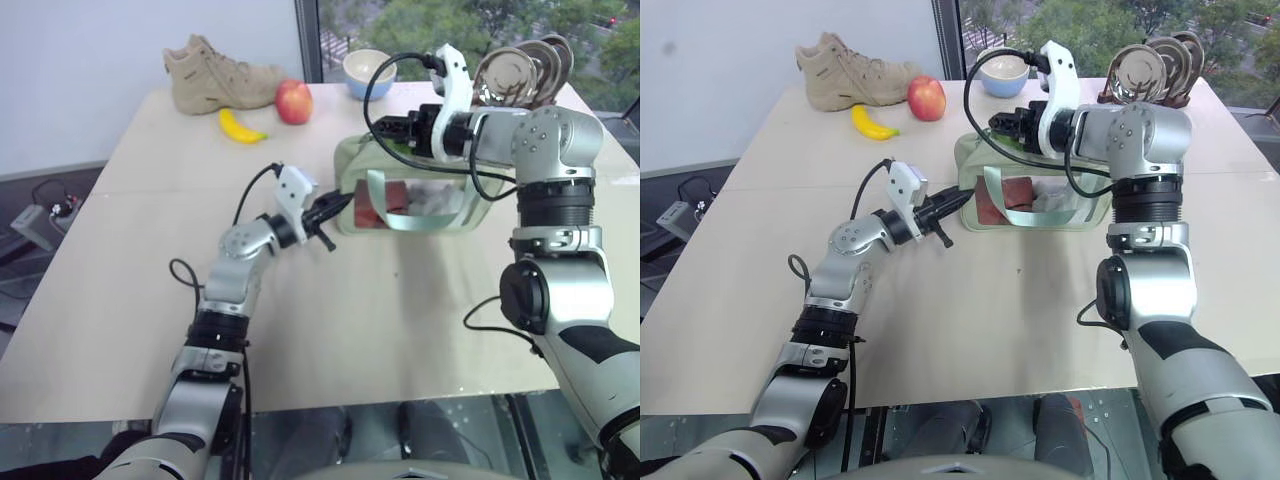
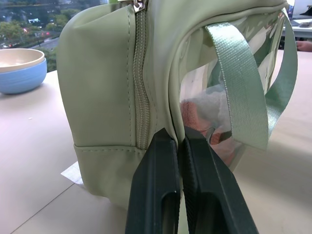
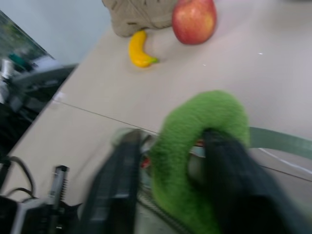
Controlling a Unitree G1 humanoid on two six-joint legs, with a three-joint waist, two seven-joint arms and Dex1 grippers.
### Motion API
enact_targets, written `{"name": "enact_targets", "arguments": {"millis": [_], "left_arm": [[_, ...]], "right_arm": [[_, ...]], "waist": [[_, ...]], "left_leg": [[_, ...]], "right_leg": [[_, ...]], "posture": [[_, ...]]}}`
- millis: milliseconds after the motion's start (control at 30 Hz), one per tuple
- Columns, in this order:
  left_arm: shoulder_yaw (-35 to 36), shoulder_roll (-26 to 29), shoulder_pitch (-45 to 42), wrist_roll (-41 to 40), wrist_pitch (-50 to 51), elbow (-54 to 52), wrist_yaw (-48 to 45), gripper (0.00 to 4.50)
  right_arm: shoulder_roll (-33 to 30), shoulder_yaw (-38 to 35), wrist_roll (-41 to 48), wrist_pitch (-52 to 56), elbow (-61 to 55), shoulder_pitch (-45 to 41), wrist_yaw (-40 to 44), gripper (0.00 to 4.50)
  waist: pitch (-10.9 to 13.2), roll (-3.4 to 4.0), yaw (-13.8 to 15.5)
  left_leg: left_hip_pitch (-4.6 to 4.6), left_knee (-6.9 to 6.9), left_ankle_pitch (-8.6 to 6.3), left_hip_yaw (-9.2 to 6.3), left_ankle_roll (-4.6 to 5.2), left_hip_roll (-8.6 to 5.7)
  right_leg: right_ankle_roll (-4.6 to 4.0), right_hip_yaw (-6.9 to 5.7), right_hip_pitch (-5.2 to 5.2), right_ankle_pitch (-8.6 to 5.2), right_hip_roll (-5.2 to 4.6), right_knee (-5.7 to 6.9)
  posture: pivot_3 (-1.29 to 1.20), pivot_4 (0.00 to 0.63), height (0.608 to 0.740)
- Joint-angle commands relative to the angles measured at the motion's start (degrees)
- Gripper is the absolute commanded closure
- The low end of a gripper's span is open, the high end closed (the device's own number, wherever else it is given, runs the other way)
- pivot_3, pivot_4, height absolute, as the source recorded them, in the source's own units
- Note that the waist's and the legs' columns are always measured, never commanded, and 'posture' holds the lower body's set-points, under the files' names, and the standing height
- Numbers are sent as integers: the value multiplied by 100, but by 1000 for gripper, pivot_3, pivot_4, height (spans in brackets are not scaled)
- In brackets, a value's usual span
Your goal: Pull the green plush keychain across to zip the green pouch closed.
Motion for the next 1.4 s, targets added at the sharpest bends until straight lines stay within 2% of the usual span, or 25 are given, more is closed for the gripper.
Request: {"name": "enact_targets", "arguments": {"millis": [33,167,367,533,800,1033,1100,1233,1267,1333,1367,1400], "left_arm": [[-106,-16,10,76,-227,-203,-13,4500],[-97,-53,30,116,-304,-125,28,4500],[-31,-107,76,121,-236,-79,198,4500],[28,-119,59,183,-129,16,461,4500],[32,-47,-12,340,-43,320,769,4500],[118,-74,-56,304,133,426,1037,4500],[76,-75,-77,330,37,449,1011,4500],[6,-128,-128,323,-81,432,907,4500],[-20,-128,-134,350,-123,429,892,4500],[-78,-116,-140,415,-240,440,861,4500],[-115,-108,-123,466,-338,411,852,4500],[-149,-105,-109,510,-408,384,847,4500]], "right_arm": [[-103,222,-118,-220,-8,-126,141,4389],[-138,266,-151,-403,-1,-115,184,4468],[-114,-105,-1,-826,-586,-41,-31,4468],[-498,618,-650,-1534,-1737,464,-73,4468],[-1081,1275,-1538,-2386,-2633,880,-297,4468],[-1386,1311,-1928,-2352,-3359,1448,-460,4468],[-1175,1184,-1740,-2148,-3478,1509,-470,4468],[-634,788,-942,-1049,-3635,1354,-297,4468],[-593,840,-863,-987,-3596,1314,-194,3918],[-428,833,-680,-752,-3456,1192,-153,3145],[-171,606,-540,-593,-3191,999,-329,2747],[129,231,-390,-387,-2791,734,-621,2747]], "waist": [[0,0,0],[-1,0,3],[0,1,2],[-1,1,-1],[-1,1,-1],[-13,-1,-9],[-13,0,-8],[-14,0,1],[-14,0,6],[-14,1,12],[-14,1,13],[-14,1,7]], "left_leg": [[0,0,0,0,0,0],[0,0,0,-1,0,0],[-1,0,0,-6,0,-2],[-1,0,0,-11,0,-4],[0,0,0,-10,0,-4],[24,-10,0,4,0,-3],[39,-29,0,19,0,4],[51,-36,1,49,-3,18],[53,-37,2,49,-3,20],[52,-37,2,49,-3,19],[51,-39,2,49,-3,19],[51,-40,2,48,-3,18]], "right_leg": [[0,0,0,0,0,0],[0,0,0,0,0,0],[0,0,0,0,0,-1],[0,1,0,0,0,0],[0,1,0,0,1,0],[0,7,10,0,1,0],[1,15,20,0,2,-3],[1,20,21,0,5,-17],[1,19,23,0,7,-22],[1,19,23,0,8,-23],[0,19,24,0,8,-21],[0,19,24,0,8,-20]], "posture": [[0,150,740],[0,150,740],[0,150,740],[0,150,740],[0,150,740],[0,150,740],[0,150,740],[0,150,740],[0,150,740],[0,150,740],[0,150,740],[0,150,740]]}}
